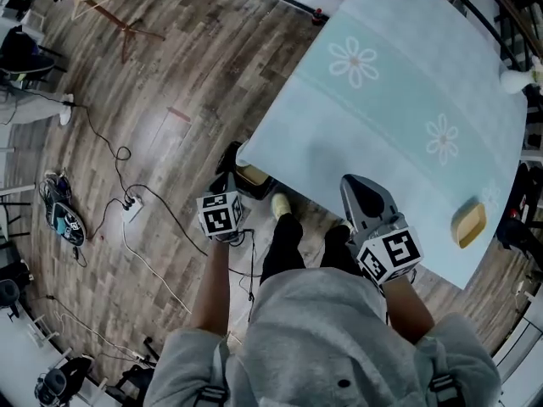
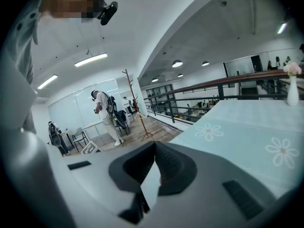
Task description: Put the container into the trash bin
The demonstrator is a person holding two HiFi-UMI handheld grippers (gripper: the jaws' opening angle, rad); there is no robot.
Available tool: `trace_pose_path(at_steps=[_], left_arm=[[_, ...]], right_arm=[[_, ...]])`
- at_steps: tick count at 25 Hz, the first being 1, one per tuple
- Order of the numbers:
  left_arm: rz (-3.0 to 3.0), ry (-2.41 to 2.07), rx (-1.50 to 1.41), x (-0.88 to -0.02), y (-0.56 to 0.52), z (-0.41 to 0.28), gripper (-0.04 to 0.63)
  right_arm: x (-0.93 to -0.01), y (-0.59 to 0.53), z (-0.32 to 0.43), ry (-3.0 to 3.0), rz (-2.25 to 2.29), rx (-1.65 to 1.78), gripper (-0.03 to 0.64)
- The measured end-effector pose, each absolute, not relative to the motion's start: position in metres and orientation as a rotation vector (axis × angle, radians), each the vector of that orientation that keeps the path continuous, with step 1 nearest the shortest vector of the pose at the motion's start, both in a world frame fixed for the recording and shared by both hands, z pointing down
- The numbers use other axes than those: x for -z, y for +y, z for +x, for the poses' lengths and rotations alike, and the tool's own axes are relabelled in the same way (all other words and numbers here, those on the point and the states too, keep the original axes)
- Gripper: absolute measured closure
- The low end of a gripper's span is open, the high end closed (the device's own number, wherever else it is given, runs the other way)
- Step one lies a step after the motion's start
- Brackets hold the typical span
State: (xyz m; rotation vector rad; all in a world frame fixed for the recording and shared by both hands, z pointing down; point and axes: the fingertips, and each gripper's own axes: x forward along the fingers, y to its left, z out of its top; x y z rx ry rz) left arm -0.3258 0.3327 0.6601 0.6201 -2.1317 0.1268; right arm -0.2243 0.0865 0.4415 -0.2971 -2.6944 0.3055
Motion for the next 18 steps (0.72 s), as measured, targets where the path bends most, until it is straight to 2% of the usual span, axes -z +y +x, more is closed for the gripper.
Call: trace_pose_path(at_steps=[9, 18], left_arm=[[0.757, -2.263, -0.198, -0.571, 0.269, -0.34, 0.575], [1.149, -2.228, -0.39, -0.525, 0.1, -0.294, 0.574]], right_arm=[[-0.39, 0.025, -0.194, -2.847, -0.135, -0.26, 0.591], [-0.375, -0.082, -0.115, -2.909, 0.146, -0.234, 0.591]])
